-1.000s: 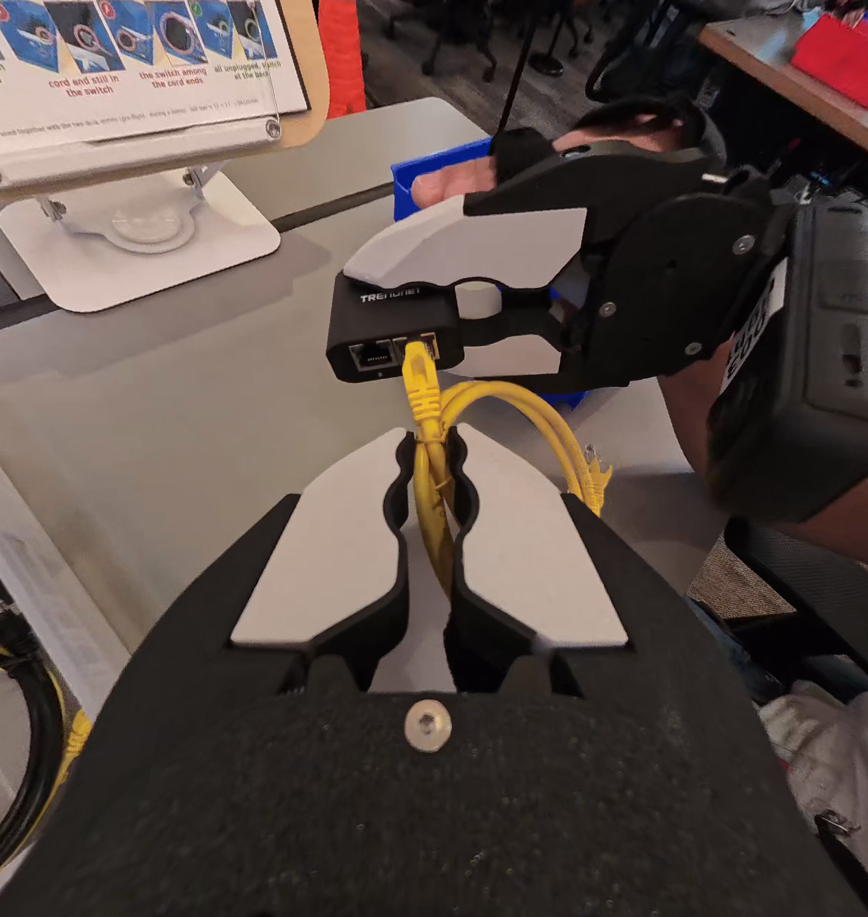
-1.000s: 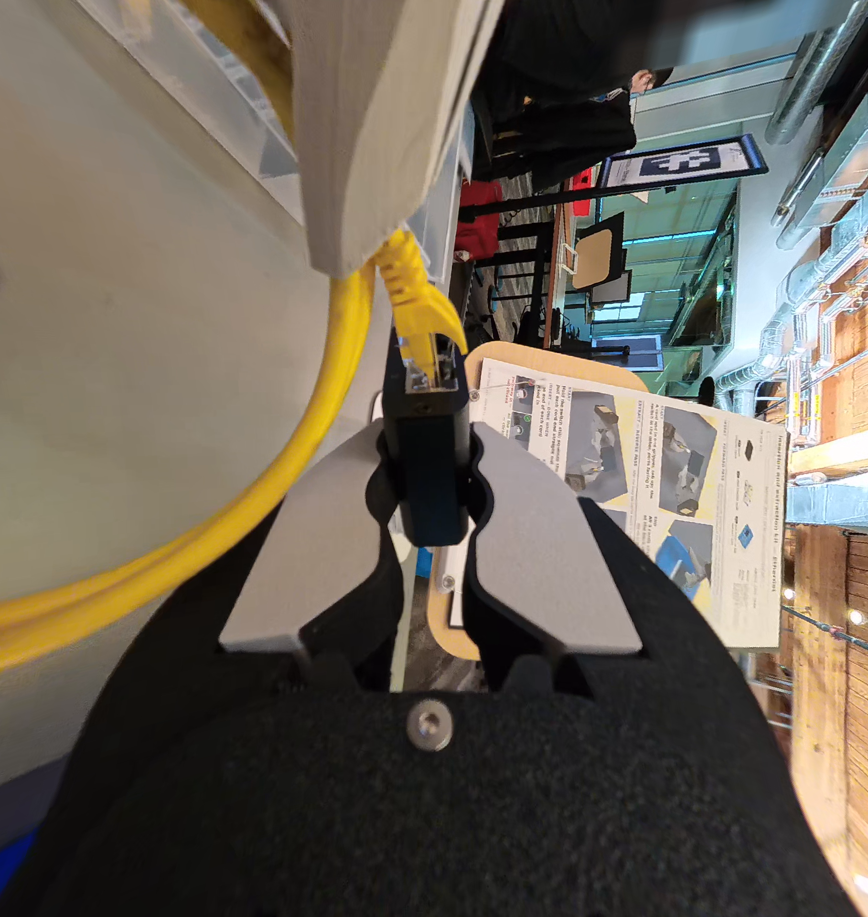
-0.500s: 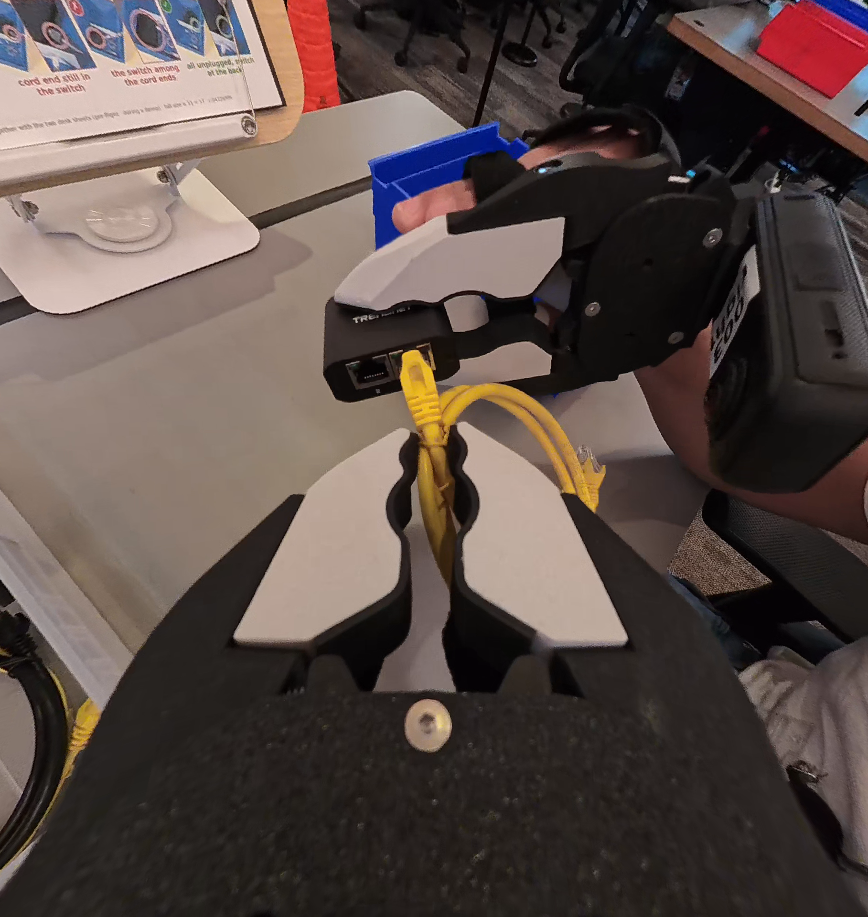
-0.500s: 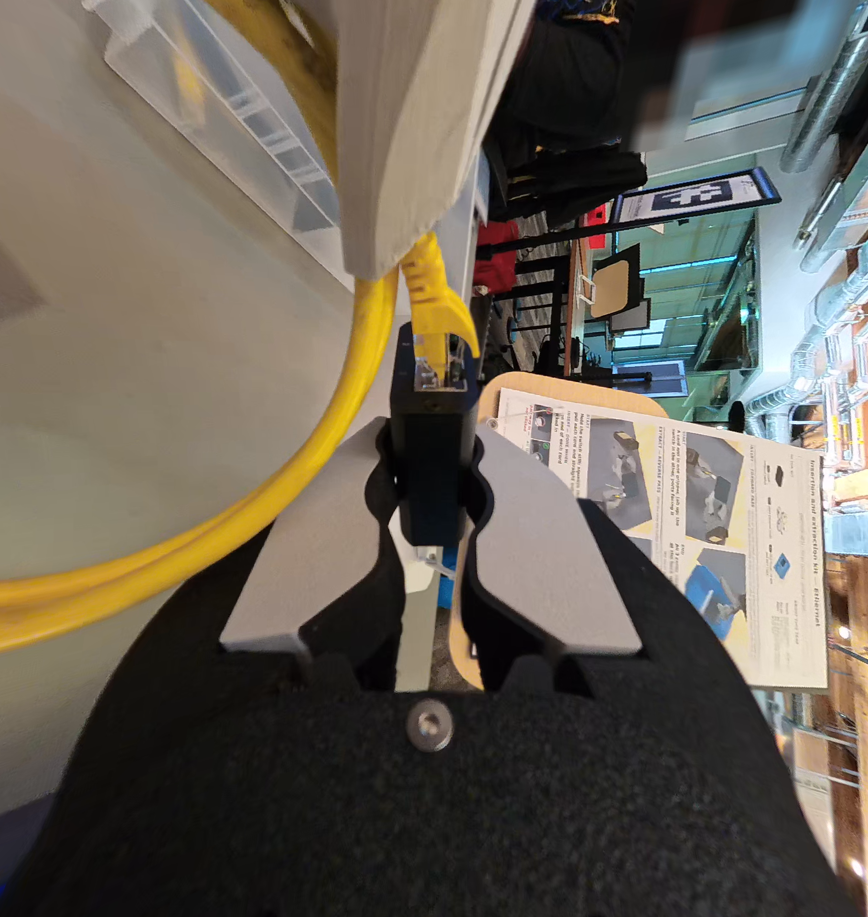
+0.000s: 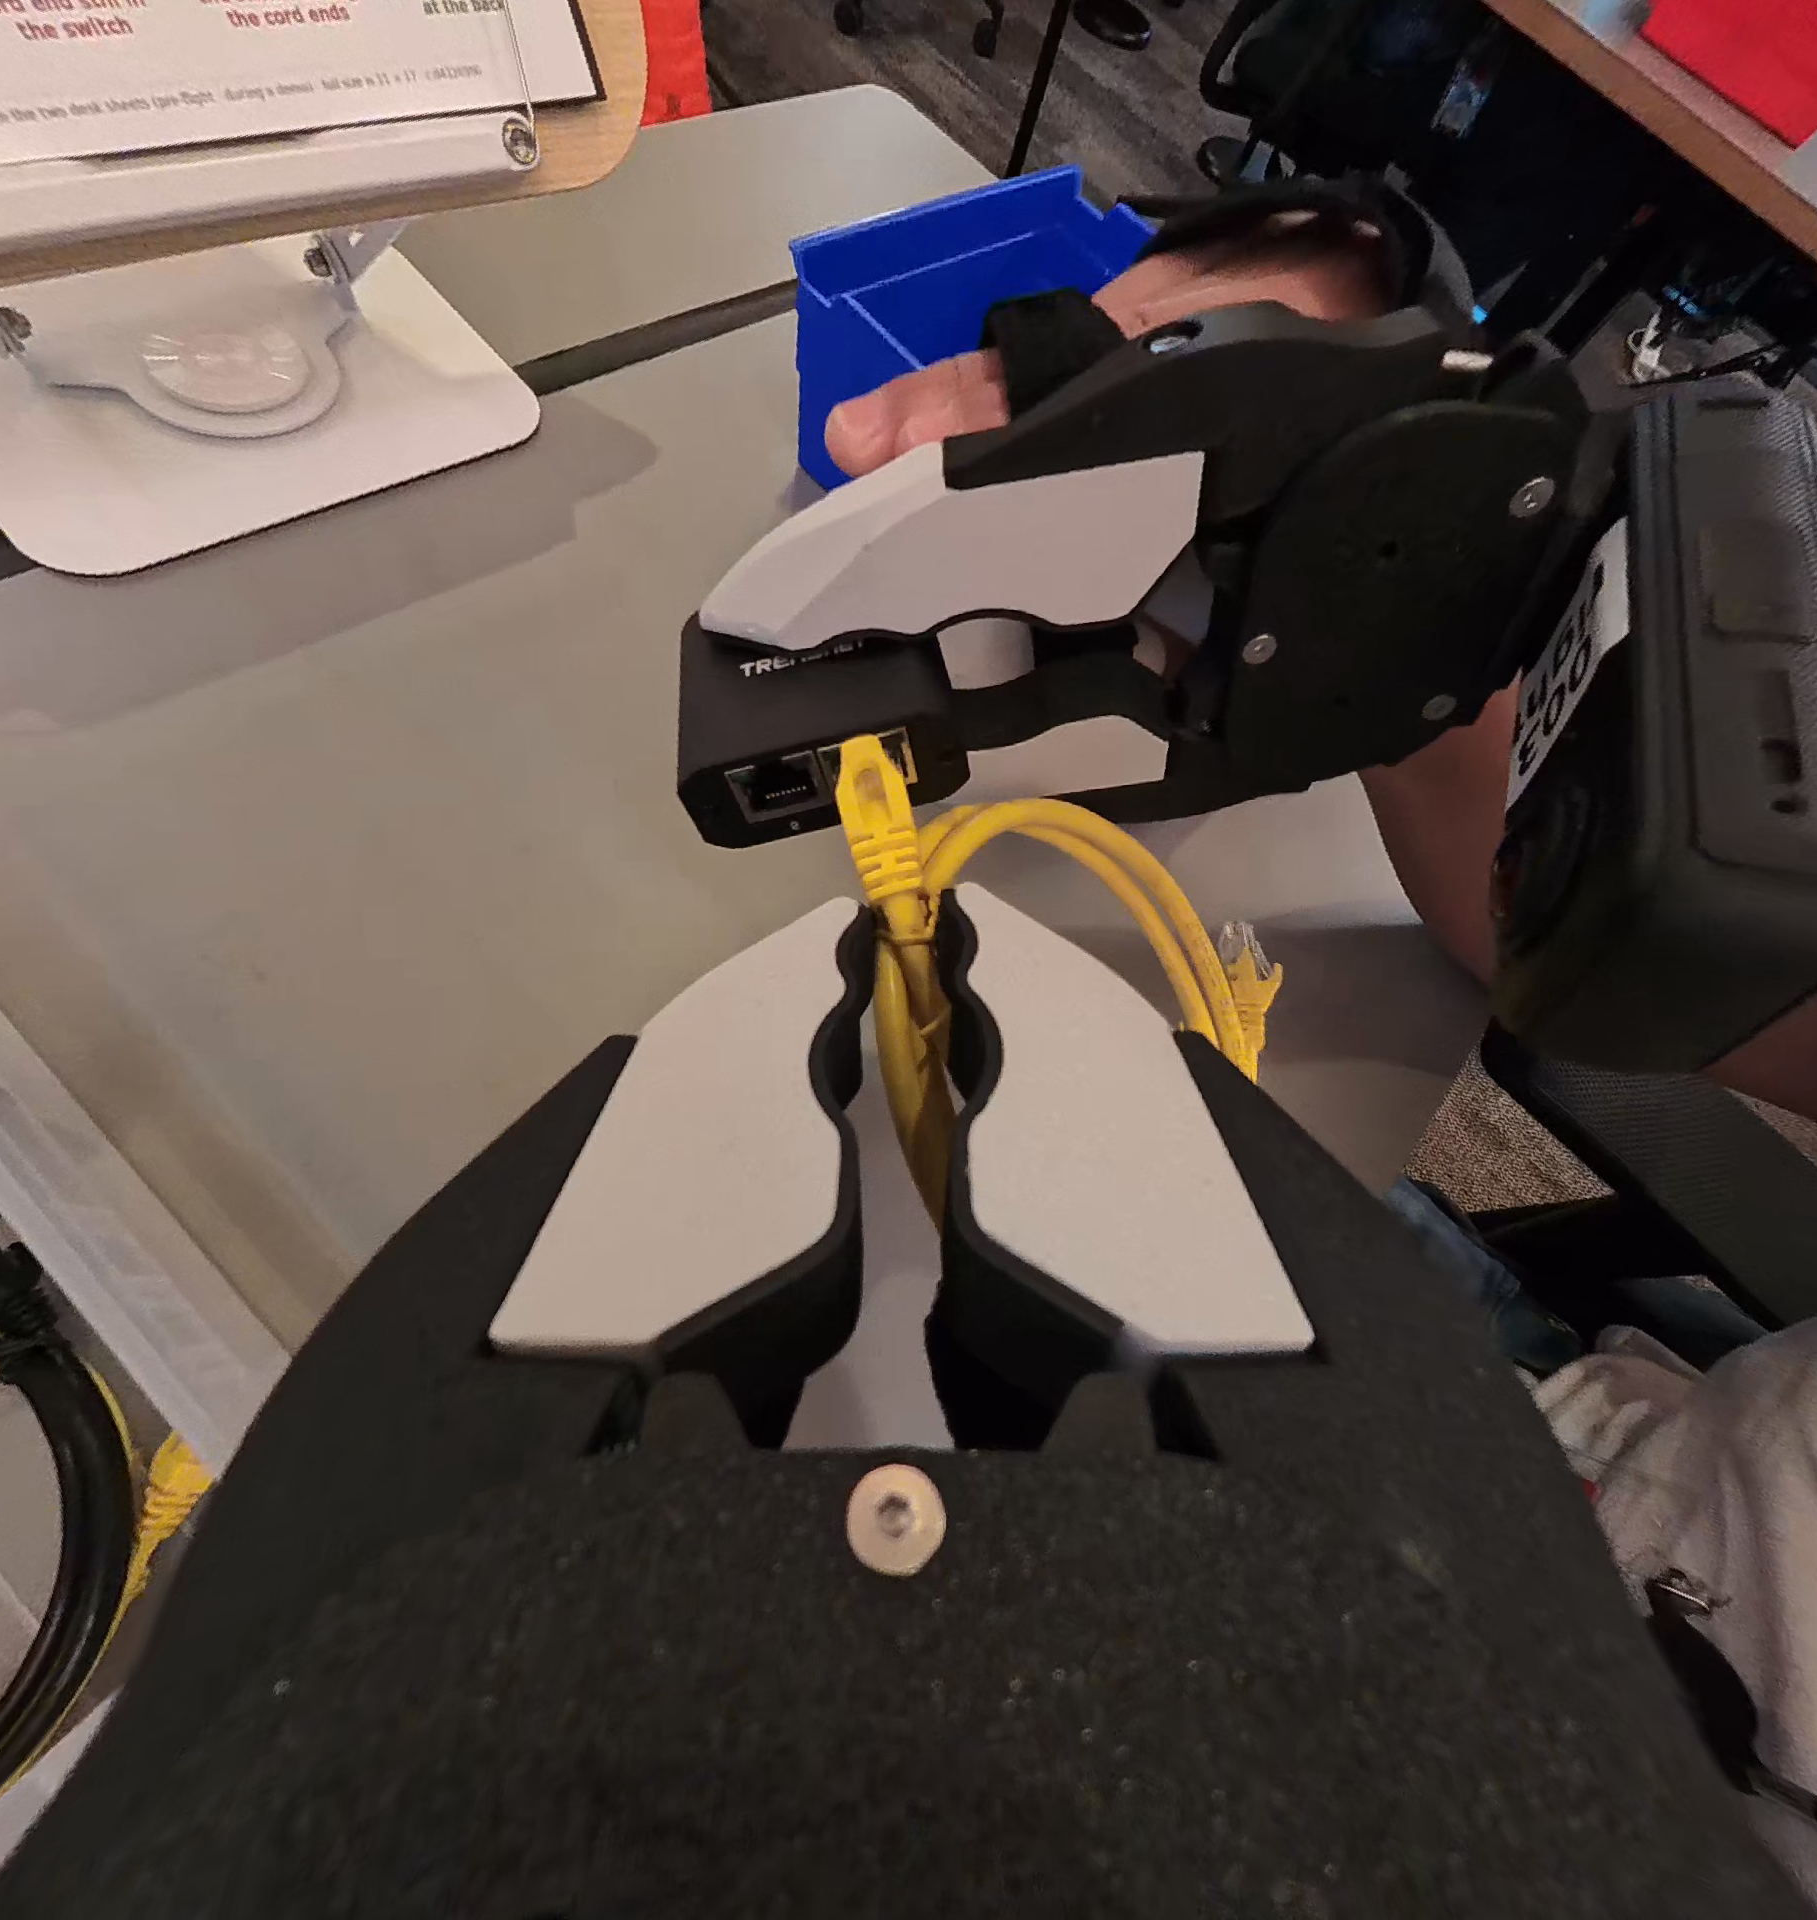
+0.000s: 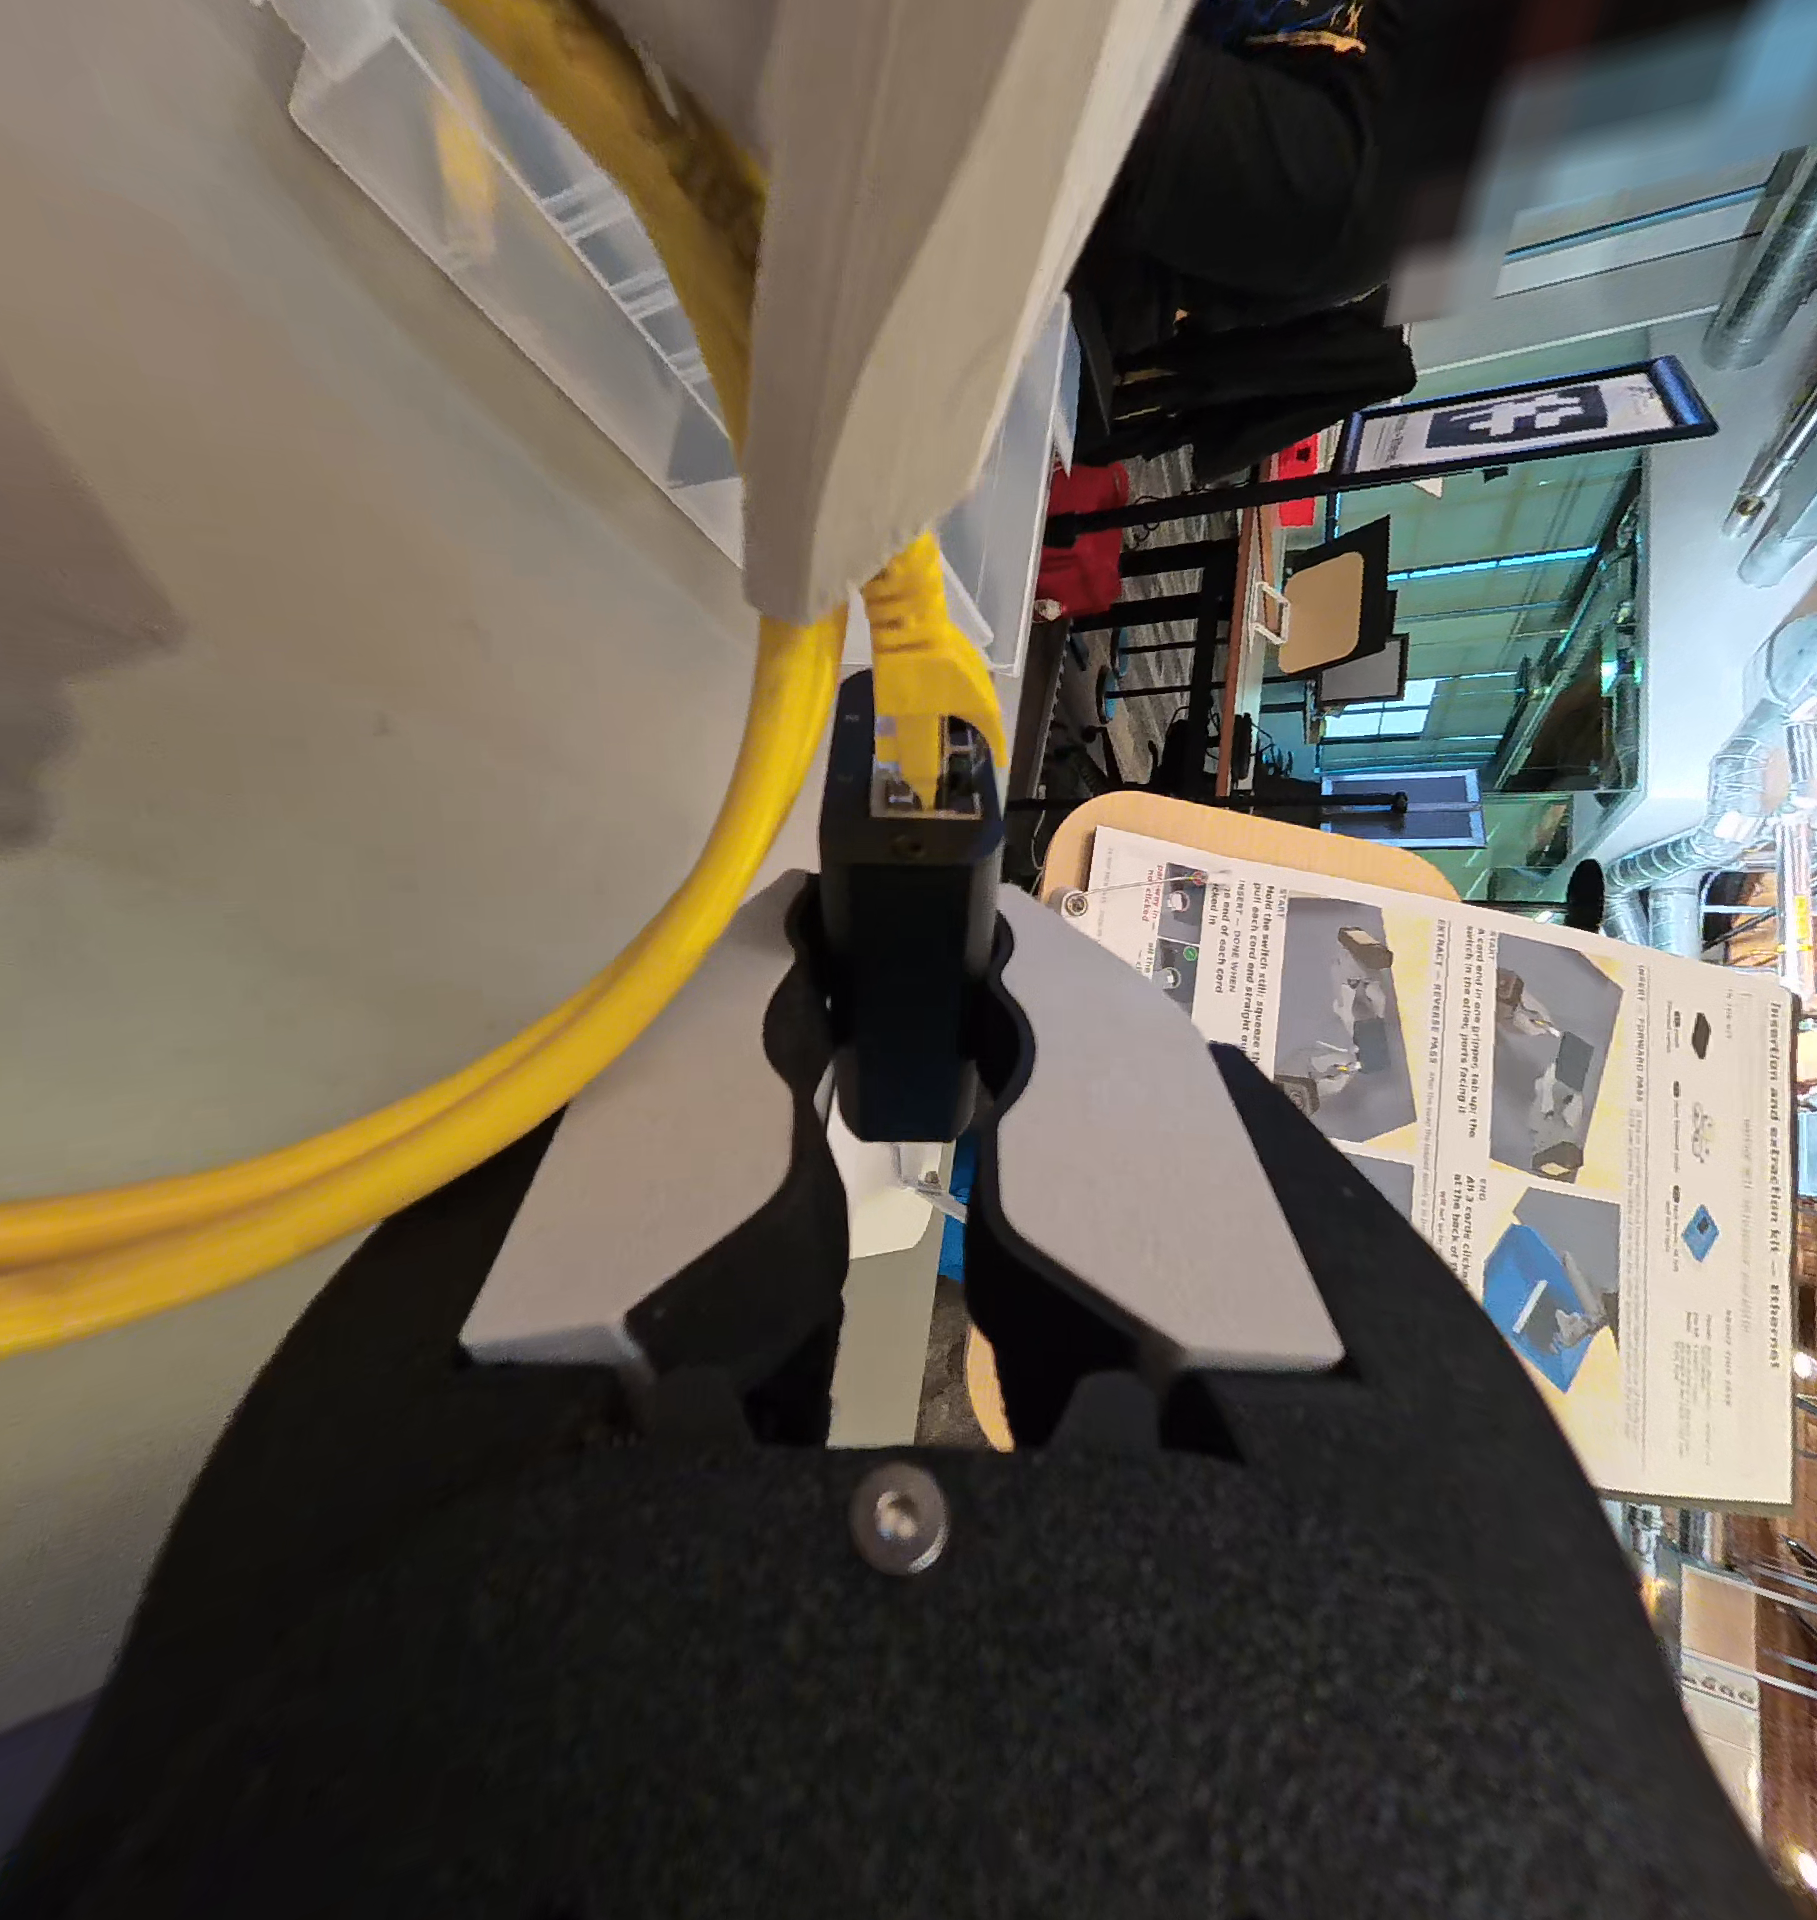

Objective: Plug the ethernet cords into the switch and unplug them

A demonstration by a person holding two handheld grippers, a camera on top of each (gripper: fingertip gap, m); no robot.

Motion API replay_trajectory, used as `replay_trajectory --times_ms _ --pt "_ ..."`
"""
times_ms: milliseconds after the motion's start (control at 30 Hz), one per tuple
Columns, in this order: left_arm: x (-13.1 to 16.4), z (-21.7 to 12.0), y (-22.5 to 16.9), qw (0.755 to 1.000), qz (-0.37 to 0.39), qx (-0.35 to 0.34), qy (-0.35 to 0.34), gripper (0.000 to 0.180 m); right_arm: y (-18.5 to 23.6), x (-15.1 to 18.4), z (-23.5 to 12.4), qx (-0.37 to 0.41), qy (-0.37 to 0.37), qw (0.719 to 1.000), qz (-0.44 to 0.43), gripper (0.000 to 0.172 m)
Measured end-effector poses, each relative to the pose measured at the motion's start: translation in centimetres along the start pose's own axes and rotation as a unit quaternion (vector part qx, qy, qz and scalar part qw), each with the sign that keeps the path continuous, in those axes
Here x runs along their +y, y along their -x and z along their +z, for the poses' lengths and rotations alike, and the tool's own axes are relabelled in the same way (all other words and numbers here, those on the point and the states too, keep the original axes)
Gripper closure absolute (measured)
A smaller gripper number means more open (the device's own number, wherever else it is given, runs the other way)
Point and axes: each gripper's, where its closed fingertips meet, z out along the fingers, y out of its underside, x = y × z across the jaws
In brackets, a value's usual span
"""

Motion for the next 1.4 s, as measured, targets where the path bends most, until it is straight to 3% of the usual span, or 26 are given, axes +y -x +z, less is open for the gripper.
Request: replay_trajectory --times_ms 167,233,400,500,600,833,967,1033,1100,1267,1400 --pt "-0.4 -1.3 -1.7 0.994 0.021 0.037 -0.096 0.163 -1.0 -0.5 -1.0 0.019 -0.029 0.999 -0.006 0.148" --pt "0.8 -2.9 -1.8 0.990 0.022 0.042 -0.129 0.143 -1.2 0.1 -1.2 0.024 0.001 1.000 -0.017 0.148" --pt "7.1 -5.7 -1.4 0.973 -0.045 0.059 -0.216 0.136 -1.8 1.8 -1.6 0.020 0.003 1.000 0.012 0.148" --pt "11.6 -6.0 1.0 0.967 -0.045 -0.014 -0.251 0.155 -2.2 3.1 -1.8 0.025 0.025 0.999 0.009 0.148" --pt "12.0 -6.4 2.3 0.968 -0.043 -0.040 -0.245 0.147 -2.6 4.2 -2.2 0.030 0.040 0.999 0.006 0.148" --pt "13.1 -5.7 5.1 0.975 -0.024 -0.096 -0.201 0.137 -3.1 5.5 -2.7 0.034 0.054 0.998 0.013 0.148" --pt "12.3 -7.3 9.4 0.972 -0.018 -0.170 -0.163 0.139 -2.7 5.2 -2.3 0.029 0.056 0.998 0.001 0.148" --pt "11.9 -8.3 12.8 0.972 -0.046 -0.204 -0.107 0.139 -2.6 5.1 -2.2 0.027 0.056 0.998 -0.002 0.148" --pt "12.2 -8.0 15.3 0.978 -0.086 -0.189 -0.017 0.138 -2.5 5.1 -2.1 0.025 0.056 0.998 0.000 0.148" --pt "12.4 -4.7 19.2 0.967 -0.042 -0.198 0.154 0.133 -2.8 5.3 -2.5 0.028 0.058 0.998 0.004 0.148" --pt "12.9 -2.3 20.8 0.957 -0.043 -0.198 0.206 0.138 -3.0 5.4 -3.0 0.031 0.058 0.998 0.006 0.148"
